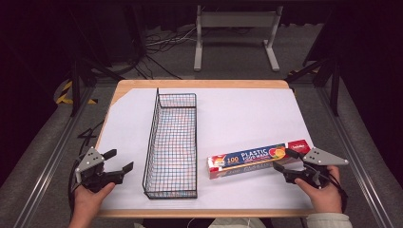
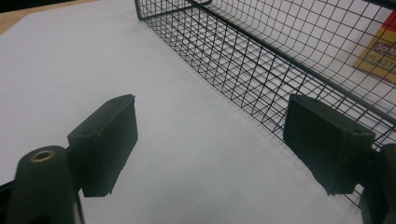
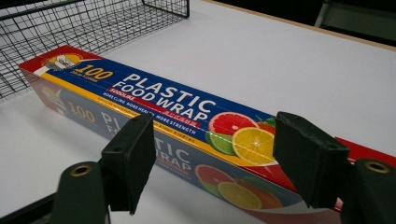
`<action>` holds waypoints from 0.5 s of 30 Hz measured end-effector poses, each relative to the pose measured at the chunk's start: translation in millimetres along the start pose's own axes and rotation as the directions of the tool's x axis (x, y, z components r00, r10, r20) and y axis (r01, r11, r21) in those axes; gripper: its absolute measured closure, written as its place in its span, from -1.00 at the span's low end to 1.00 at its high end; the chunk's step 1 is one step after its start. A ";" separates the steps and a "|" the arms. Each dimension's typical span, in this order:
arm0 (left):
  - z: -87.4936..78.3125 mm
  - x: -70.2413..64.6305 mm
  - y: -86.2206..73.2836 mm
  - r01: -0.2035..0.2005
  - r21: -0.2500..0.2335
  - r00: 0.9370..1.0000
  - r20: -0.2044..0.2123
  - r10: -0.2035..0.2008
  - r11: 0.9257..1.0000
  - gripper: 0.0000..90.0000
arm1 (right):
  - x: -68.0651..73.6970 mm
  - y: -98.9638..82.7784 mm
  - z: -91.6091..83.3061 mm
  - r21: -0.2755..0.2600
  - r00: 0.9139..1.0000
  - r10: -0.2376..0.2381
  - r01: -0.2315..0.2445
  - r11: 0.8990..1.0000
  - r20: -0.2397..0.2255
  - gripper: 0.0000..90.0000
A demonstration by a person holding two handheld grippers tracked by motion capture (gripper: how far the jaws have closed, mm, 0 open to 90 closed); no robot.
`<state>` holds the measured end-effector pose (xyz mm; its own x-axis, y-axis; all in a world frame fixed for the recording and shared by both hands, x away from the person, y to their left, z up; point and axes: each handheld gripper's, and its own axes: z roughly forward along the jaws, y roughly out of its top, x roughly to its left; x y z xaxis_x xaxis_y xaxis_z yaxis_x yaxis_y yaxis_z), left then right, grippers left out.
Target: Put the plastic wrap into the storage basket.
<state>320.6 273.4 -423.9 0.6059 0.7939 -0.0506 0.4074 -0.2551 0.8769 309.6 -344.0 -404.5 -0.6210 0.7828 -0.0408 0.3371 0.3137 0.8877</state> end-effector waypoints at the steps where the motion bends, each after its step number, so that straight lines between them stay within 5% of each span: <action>1: -0.3 0.0 0.0 0.003 0.000 1.000 -0.001 -0.003 1.000 -0.59 | -0.2 0.3 -0.5 0.003 1.000 0.000 0.000 1.000 -0.004 -0.27; 15: -1.9 -1.6 1.0 -0.001 0.010 1.000 -0.007 0.001 1.000 -0.59 | 17.7 23.5 0.6 0.046 0.992 -0.051 0.057 0.997 -0.119 0.13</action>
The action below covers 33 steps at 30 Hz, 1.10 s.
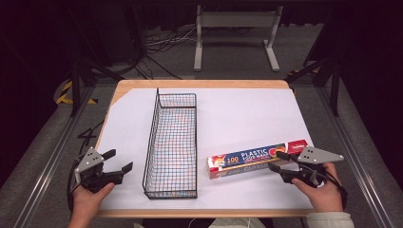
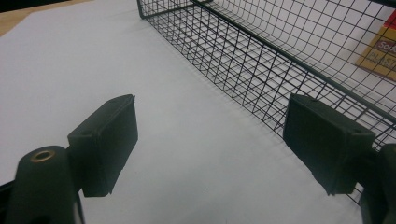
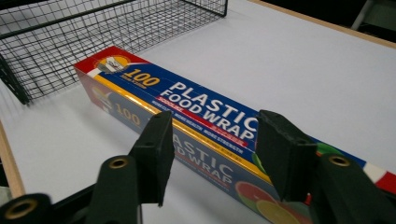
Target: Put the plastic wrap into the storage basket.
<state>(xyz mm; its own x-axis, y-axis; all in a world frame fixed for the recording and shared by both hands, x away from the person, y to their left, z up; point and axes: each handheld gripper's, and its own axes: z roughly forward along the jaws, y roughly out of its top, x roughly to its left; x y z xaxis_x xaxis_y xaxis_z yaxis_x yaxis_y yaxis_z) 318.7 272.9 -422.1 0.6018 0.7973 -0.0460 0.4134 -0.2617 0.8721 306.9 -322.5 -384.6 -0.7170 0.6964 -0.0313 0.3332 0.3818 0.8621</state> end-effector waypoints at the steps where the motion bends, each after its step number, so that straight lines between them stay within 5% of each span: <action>1: -0.3 -0.3 0.2 0.000 0.001 1.000 0.001 0.000 1.000 -0.59 | 2.3 3.2 0.5 0.006 1.000 0.005 -0.005 1.000 -0.013 0.15; 5: -0.4 -0.6 0.6 0.001 0.003 1.000 0.004 -0.001 1.000 -0.59 | 8.3 10.3 4.2 0.006 0.999 -0.013 0.013 1.000 -0.039 0.17; 11: -0.7 -0.8 1.1 0.000 0.004 1.000 0.002 0.000 1.000 -0.59 | 19.2 21.2 19.8 0.093 0.996 -0.040 0.048 0.995 -0.086 0.42; 25: -2.1 -2.2 2.6 -0.005 0.009 1.000 0.000 0.005 1.000 -0.59 | 42.0 39.2 43.5 0.182 0.970 -0.070 0.114 0.977 -0.232 1.00; 33: -2.0 -1.6 2.1 0.002 0.008 1.000 0.000 -0.002 1.000 -0.59 | 53.4 47.9 55.5 0.206 0.957 -0.067 0.129 0.970 -0.284 1.00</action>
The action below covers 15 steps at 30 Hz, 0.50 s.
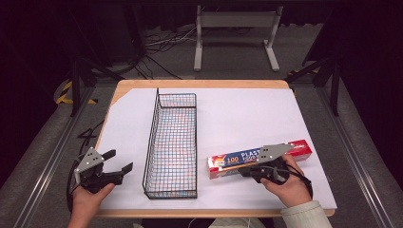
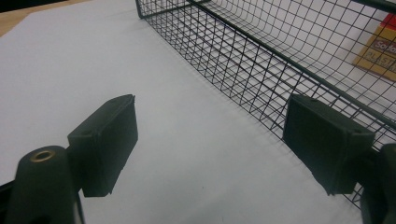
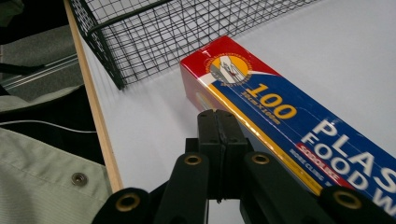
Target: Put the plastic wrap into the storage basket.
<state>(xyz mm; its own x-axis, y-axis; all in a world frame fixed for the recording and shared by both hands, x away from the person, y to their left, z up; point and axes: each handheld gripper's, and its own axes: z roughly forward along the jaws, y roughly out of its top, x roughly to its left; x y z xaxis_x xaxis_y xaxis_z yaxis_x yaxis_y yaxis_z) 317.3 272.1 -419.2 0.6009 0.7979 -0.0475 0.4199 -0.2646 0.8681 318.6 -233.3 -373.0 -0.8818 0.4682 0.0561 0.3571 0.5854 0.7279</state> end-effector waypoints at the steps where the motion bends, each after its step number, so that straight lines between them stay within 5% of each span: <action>1: -0.1 0.4 0.0 -0.001 0.000 1.000 -0.002 0.001 1.000 -0.59 | 0.8 1.7 2.8 0.004 1.000 -0.006 0.006 1.000 -0.008 1.00; 15: 0.3 1.0 -0.7 0.005 0.000 1.000 -0.006 -0.005 1.000 -0.58 | 2.5 4.2 40.4 0.087 0.999 -0.018 0.022 0.996 -0.045 1.00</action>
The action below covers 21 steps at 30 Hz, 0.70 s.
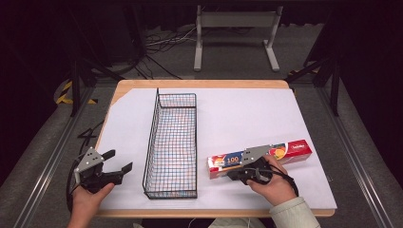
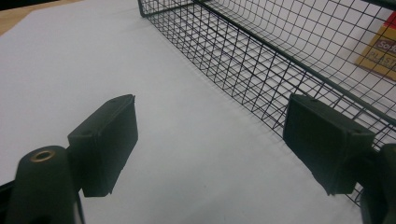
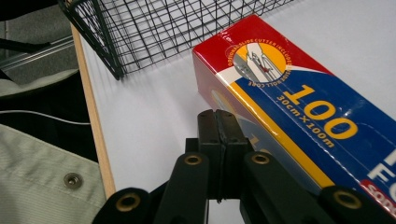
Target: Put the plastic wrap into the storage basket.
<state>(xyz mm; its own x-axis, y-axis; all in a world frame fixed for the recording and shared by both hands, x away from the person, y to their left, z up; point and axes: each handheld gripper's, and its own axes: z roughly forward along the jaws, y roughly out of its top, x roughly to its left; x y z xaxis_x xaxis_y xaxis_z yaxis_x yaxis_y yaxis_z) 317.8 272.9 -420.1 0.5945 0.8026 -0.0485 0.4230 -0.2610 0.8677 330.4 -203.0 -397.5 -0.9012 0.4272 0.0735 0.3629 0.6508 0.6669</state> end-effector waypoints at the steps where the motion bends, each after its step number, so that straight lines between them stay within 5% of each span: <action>1: 0.0 0.0 0.0 0.000 0.000 1.000 0.000 0.000 1.000 -0.58 | -0.4 -0.2 2.6 0.005 1.000 0.001 -0.001 1.000 -0.003 1.00; 21: 0.5 1.1 -0.7 0.003 -0.004 1.000 -0.003 -0.003 1.000 -0.58 | 5.1 11.3 51.5 0.149 0.999 -0.036 0.032 0.988 0.023 1.00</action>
<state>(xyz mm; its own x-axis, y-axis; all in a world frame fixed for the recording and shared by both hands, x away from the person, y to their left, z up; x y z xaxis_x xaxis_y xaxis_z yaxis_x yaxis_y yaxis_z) 318.5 273.7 -421.0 0.5908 0.8053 -0.0495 0.4225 -0.2565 0.8693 342.1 -161.1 -427.8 -0.9078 0.4182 0.0323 0.3652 0.7504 0.5510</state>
